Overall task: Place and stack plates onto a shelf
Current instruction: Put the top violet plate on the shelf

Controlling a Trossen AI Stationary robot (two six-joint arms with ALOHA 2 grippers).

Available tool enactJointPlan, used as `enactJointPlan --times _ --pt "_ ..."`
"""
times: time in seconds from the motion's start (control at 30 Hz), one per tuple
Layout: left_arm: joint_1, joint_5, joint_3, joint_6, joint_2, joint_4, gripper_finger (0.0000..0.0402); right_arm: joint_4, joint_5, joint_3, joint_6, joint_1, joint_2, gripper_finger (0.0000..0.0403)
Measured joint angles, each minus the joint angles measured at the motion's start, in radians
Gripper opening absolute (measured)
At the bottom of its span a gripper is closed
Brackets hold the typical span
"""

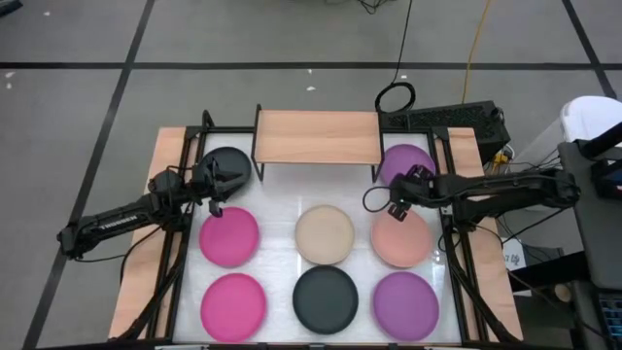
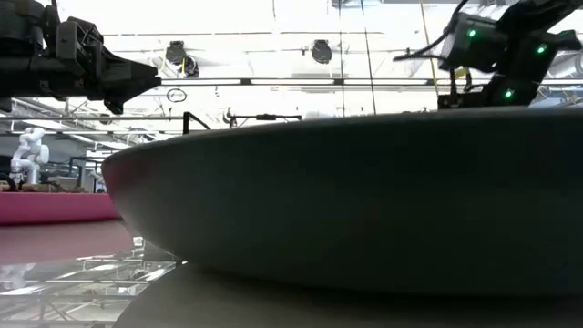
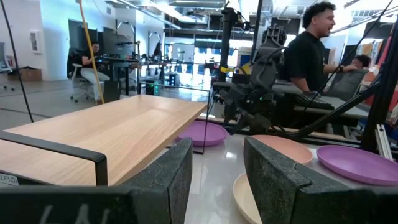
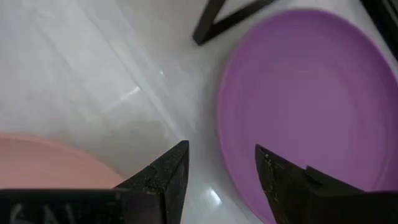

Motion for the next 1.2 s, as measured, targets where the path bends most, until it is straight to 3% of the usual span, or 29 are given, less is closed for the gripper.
enactJointPlan --times 0.27,1.03,1.2 --pt "0.0 0.0 0.0 0.0 0.0 0.0 0.0149 0.035 -0.001 0.0 0.01 -0.024 0.063 0.0164" --pt "0.0 0.0 0.0 0.0 0.0 0.0 0.0149 0.1 -0.003 -0.01 -0.002 -0.029 0.064 0.0164" --pt "0.0 0.0 0.0 0.0 0.0 0.0 0.0149 0.117 -0.074 -0.035 -0.001 -0.072 0.064 0.0164"
